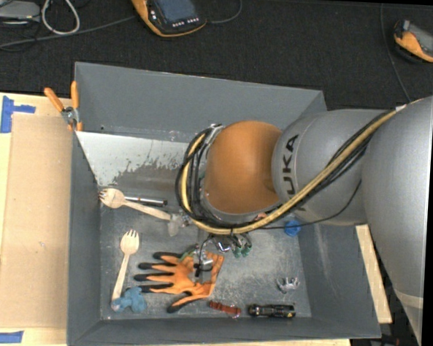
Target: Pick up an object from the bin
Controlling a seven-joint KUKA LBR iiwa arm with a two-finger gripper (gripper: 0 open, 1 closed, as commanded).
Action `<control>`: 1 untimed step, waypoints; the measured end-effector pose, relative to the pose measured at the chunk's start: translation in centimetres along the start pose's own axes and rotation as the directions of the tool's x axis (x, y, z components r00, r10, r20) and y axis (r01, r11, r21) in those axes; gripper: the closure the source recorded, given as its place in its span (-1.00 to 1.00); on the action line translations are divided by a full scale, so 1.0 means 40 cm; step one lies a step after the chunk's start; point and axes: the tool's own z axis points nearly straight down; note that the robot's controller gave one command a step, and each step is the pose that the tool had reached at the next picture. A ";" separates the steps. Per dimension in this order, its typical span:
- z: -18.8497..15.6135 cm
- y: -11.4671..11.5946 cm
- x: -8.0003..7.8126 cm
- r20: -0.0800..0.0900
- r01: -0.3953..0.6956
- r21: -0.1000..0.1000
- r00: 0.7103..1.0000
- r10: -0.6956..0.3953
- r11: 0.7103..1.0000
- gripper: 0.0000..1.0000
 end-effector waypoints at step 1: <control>0.125 0.025 0.009 0.026 0.007 0.003 1.000 -0.007 1.000 -1.00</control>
Offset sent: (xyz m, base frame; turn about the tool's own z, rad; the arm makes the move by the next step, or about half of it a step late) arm -0.0083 0.0073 -0.0463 0.0448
